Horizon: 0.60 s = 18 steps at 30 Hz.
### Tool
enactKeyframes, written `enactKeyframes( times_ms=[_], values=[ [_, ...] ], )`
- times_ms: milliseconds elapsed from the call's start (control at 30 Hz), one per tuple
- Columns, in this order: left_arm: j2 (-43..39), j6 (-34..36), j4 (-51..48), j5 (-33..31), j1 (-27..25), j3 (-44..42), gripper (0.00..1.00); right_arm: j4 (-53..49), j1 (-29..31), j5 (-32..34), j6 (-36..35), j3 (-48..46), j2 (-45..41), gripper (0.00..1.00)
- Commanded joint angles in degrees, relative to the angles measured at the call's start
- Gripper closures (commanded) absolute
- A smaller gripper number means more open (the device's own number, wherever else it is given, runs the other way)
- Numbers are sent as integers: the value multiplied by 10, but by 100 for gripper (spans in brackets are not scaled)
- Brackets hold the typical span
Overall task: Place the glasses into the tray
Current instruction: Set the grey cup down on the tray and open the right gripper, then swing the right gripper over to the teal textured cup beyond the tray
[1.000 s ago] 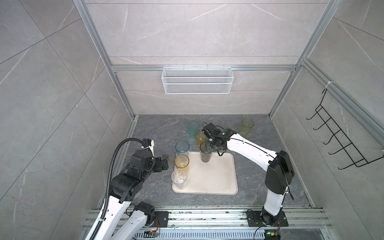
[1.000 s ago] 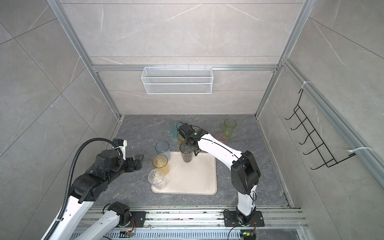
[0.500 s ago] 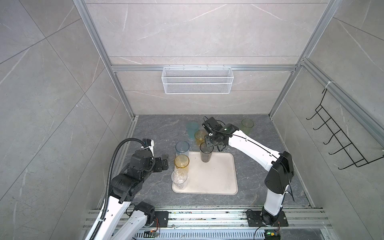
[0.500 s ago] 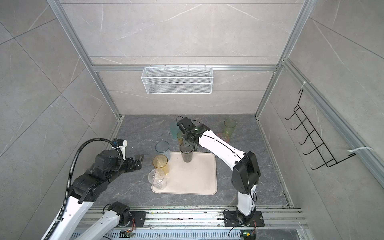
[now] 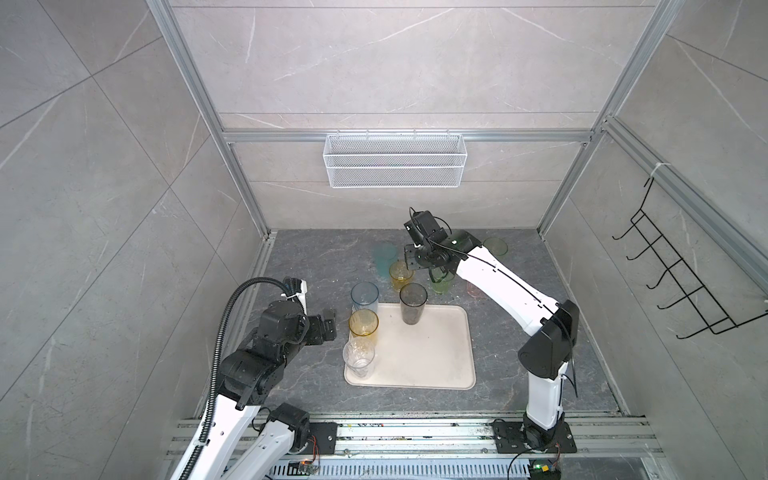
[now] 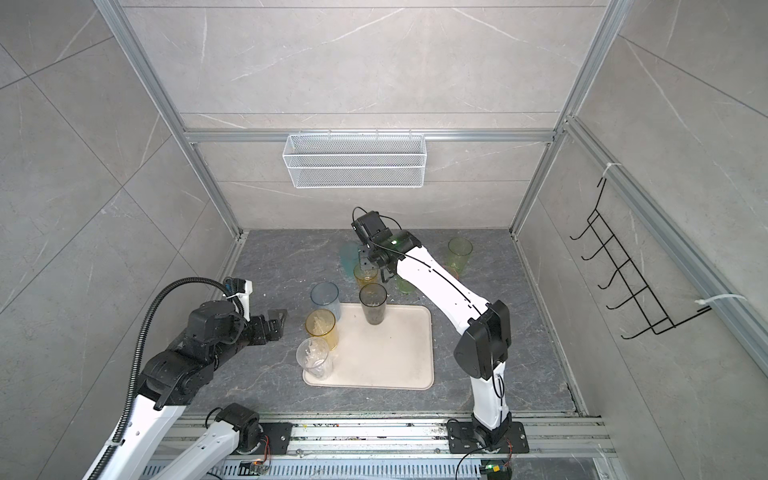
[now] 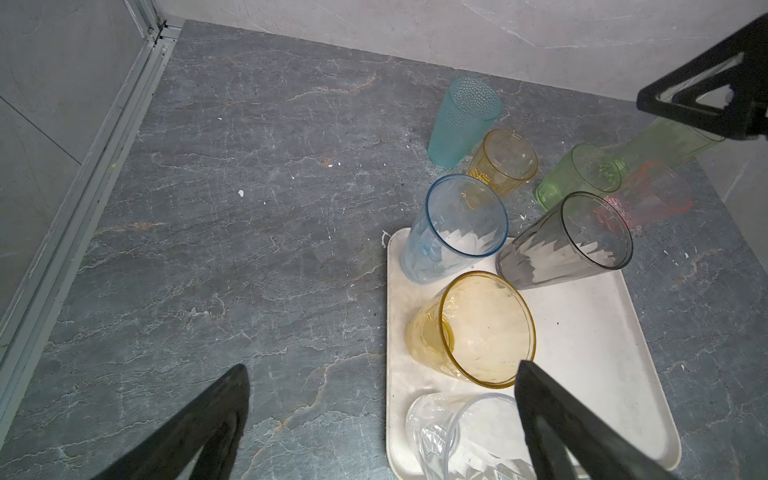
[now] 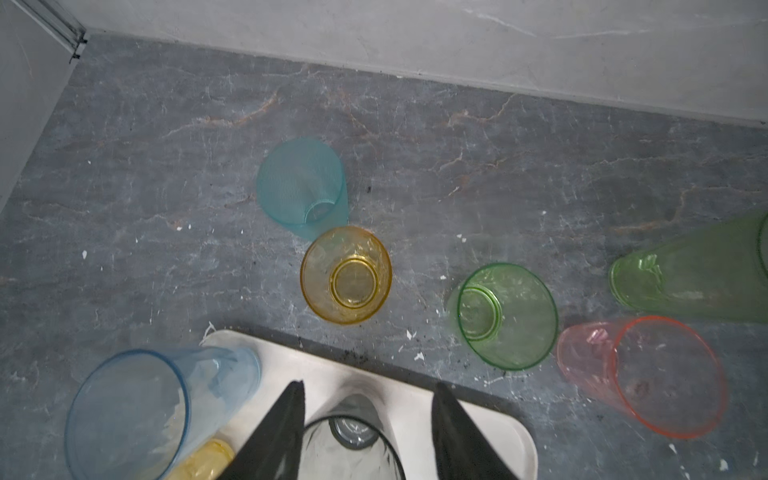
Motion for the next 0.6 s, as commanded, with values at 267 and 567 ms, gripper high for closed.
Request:
enactKeyframes(
  times_ms=[267,567],
  values=[
    [-8,-6,14,-9,3,-7,0,-48,-16,-23,-7,195,142,46],
    [-10,-7,12,-13,3,-7,0,-86,-19,-32,-7,333,234,46]
  ],
)
